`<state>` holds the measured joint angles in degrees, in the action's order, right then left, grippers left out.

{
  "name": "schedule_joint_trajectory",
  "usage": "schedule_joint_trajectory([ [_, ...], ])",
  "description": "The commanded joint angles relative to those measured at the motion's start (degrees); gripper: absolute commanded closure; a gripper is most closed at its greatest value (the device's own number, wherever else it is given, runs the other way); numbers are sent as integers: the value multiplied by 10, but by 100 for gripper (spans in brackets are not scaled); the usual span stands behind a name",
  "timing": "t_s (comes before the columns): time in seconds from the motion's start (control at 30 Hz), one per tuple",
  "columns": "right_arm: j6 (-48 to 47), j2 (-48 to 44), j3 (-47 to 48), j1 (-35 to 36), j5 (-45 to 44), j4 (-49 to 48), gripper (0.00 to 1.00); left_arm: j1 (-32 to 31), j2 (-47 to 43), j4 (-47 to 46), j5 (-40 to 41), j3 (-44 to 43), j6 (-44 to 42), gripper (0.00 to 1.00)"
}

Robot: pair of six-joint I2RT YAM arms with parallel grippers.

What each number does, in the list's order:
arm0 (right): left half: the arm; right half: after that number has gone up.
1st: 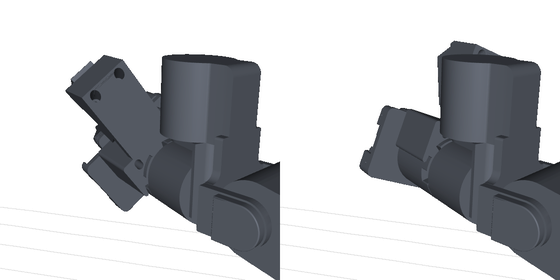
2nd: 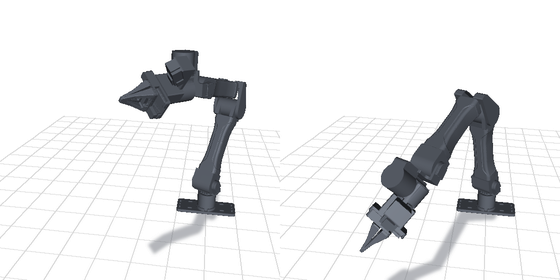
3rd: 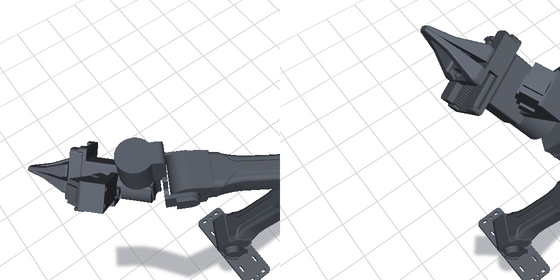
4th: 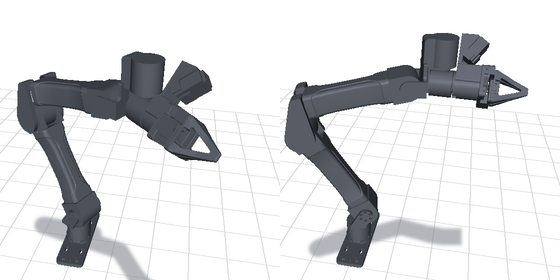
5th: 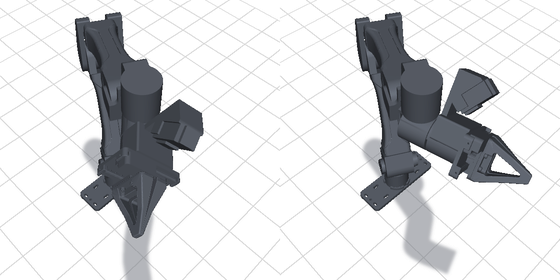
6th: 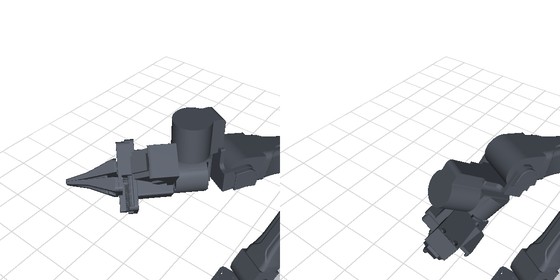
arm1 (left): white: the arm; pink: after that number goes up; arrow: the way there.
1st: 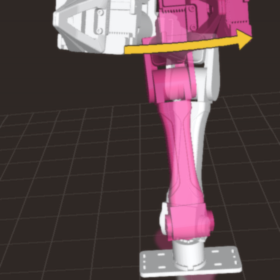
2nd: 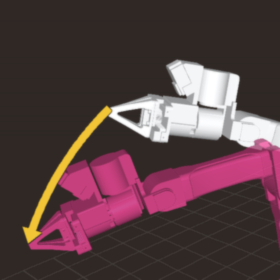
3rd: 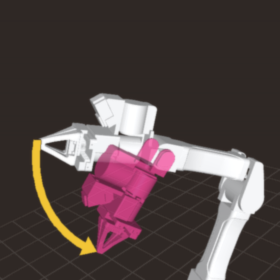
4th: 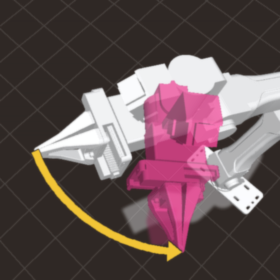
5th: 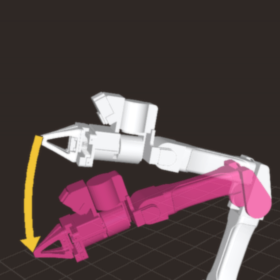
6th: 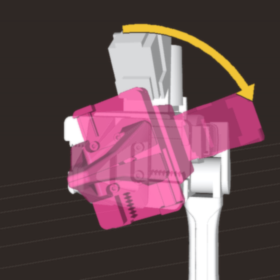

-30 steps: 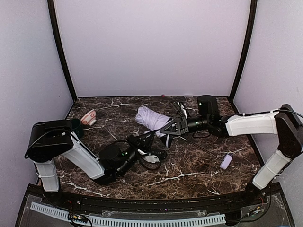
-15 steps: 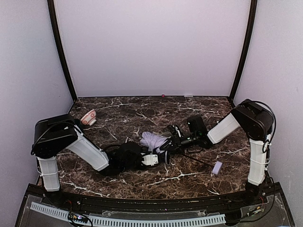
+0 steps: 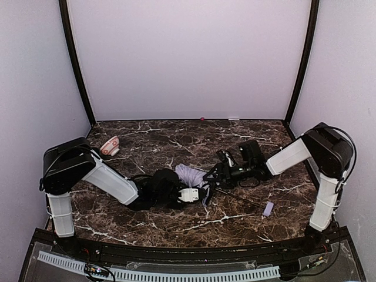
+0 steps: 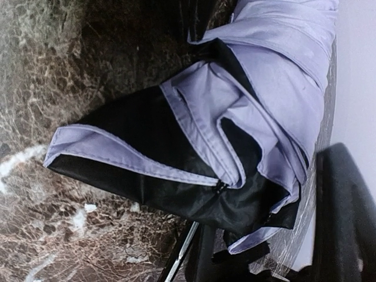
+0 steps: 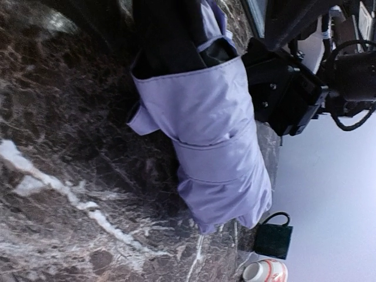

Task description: Put away the umbrella

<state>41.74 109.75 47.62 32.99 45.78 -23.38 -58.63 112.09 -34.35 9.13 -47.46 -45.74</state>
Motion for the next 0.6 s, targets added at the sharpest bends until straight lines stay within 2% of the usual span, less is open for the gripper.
schedule_joint_trajectory([
  [0.0, -48, -55, -7, -10, -56, 87, 6, 5, 25, 98, -45, 4, 9, 100],
  [0.03, -73, -75, 2, -10, -83, 127, 1, 6, 24, 99, -46, 3, 10, 100],
  [0.13, -164, -155, 45, 10, -218, 253, 0, 10, 22, 93, -50, 8, 16, 100],
  [0.23, -291, -209, 81, 82, -373, 317, 0, 13, 17, 84, -53, 18, 18, 100],
  [0.3, -370, -213, 95, 123, -447, 340, 0, 15, 14, 71, -53, 26, 18, 100],
  [0.57, -616, -126, 139, 152, -473, 364, 0, 18, 10, -16, -48, 71, 10, 100],
])
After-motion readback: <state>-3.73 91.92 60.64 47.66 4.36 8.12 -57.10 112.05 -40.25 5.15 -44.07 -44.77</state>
